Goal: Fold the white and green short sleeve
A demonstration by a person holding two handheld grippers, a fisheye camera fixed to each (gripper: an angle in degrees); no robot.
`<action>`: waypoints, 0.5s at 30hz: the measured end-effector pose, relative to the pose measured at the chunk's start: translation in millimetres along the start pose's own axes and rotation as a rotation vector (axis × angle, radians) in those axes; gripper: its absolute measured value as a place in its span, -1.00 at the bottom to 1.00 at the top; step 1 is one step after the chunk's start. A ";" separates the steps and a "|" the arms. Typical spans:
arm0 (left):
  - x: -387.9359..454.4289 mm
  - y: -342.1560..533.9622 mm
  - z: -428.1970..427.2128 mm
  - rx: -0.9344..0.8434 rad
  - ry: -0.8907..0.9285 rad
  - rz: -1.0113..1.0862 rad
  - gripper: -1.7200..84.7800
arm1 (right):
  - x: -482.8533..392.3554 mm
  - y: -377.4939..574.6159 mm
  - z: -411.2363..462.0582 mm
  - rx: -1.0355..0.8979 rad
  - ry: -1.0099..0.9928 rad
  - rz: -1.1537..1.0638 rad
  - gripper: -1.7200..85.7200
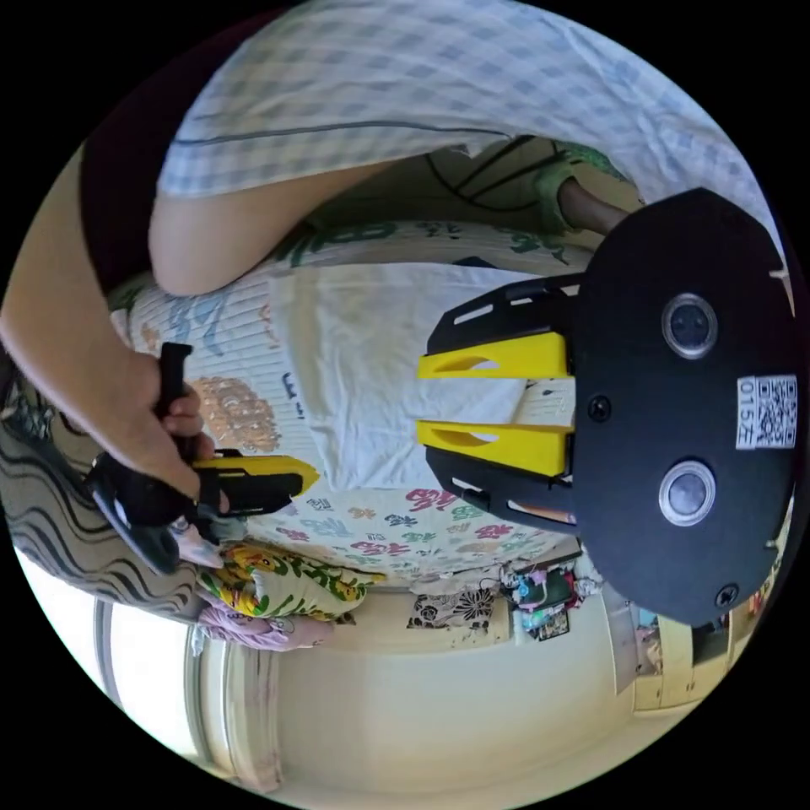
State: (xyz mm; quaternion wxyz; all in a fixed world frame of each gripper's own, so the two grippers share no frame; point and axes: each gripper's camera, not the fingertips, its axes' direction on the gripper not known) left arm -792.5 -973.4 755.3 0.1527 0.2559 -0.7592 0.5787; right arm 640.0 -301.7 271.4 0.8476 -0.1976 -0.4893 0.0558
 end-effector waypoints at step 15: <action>-139.7 57.6 65.3 0.052 0.416 -0.443 -0.82 | -24.3 6.5 -37.9 -0.134 0.226 0.157 -0.94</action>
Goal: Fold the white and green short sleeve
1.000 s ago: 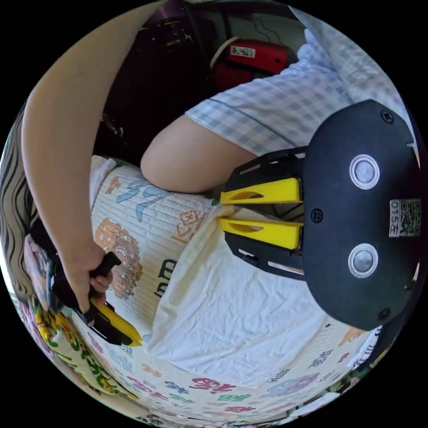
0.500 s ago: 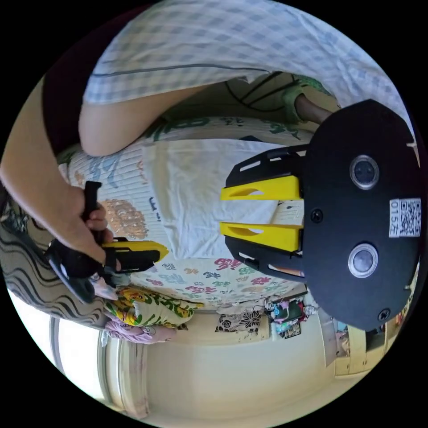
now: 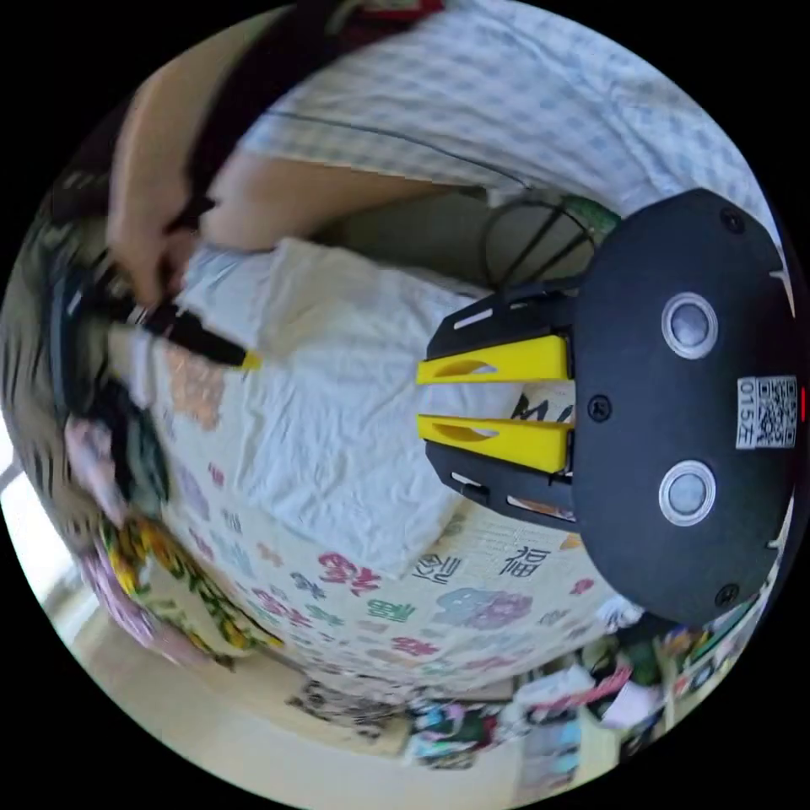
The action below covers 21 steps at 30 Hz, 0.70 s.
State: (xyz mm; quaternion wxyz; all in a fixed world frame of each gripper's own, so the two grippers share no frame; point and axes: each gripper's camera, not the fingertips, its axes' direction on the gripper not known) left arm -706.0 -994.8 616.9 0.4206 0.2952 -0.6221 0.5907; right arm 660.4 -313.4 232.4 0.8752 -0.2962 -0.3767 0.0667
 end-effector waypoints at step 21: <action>-414.8 -41.9 -22.4 0.216 0.604 -0.949 -0.89 | 57.7 -69.5 -51.7 0.143 -0.257 0.081 -0.92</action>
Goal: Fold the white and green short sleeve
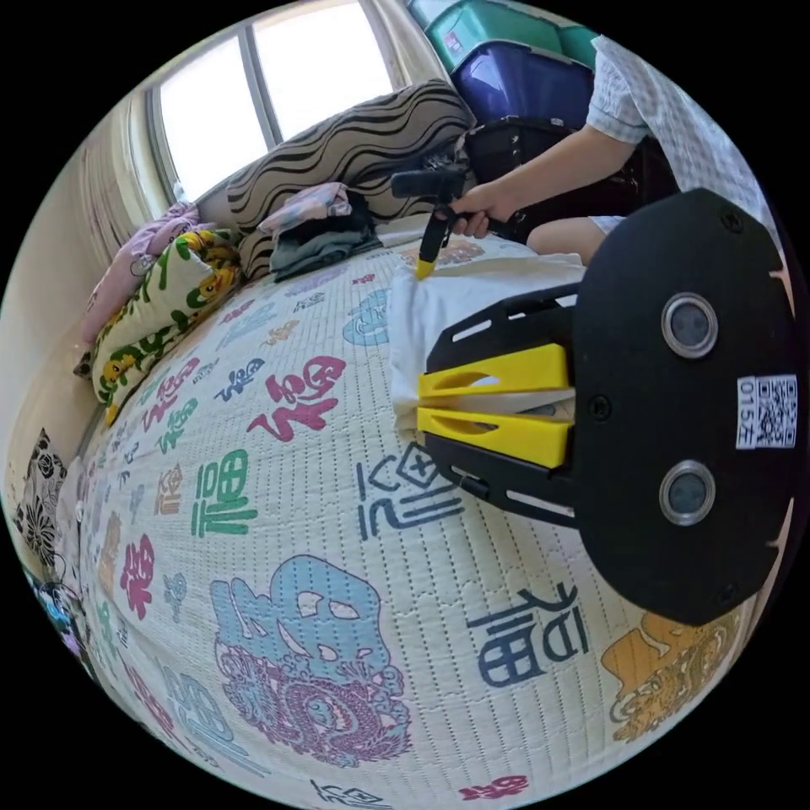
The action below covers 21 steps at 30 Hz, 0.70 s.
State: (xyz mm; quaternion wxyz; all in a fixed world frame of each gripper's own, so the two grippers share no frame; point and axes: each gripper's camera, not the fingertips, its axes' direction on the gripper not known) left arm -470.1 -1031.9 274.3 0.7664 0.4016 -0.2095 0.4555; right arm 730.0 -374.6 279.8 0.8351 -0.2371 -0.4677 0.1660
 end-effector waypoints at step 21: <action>85.9 -34.9 -169.2 0.013 0.415 -0.130 -0.59 | 46.1 82.3 2.1 -0.085 -0.250 0.026 -0.62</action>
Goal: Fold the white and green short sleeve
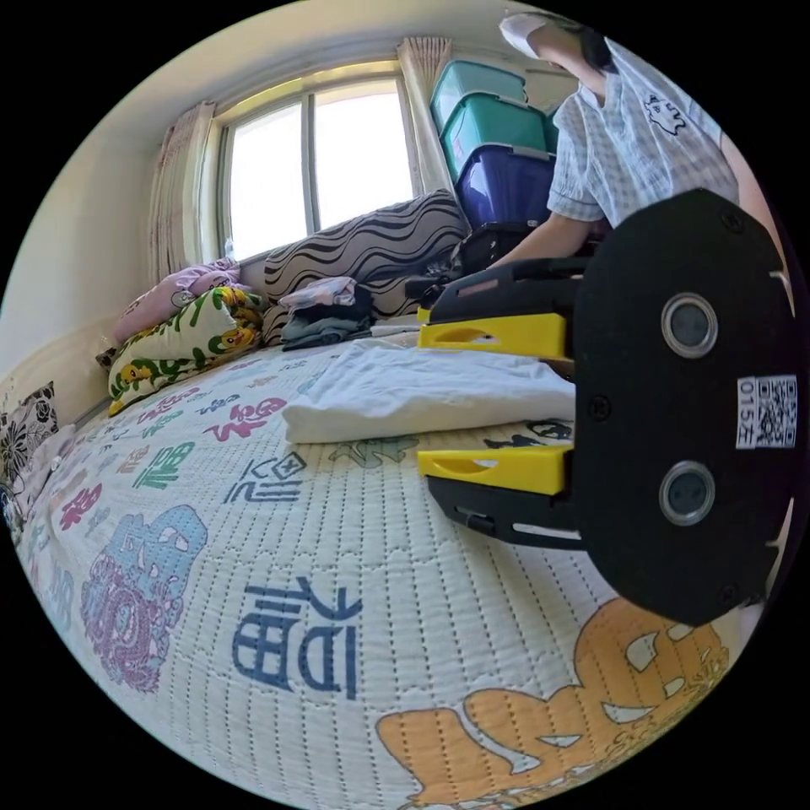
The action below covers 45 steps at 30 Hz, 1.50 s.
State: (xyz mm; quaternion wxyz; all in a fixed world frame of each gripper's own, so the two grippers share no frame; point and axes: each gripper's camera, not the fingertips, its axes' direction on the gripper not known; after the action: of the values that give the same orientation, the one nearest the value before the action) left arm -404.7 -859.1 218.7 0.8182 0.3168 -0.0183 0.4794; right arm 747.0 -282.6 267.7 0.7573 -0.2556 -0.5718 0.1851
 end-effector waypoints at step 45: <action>691.2 160.0 -210.5 0.352 -0.095 0.670 -0.93 | -203.0 234.1 368.0 0.129 -0.152 -0.747 -0.97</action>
State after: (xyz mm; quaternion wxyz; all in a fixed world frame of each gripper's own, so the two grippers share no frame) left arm -216.7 -157.7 361.4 0.5473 0.4507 -0.0761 0.7011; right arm 339.9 -146.8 50.2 0.7424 0.0329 -0.6674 -0.0496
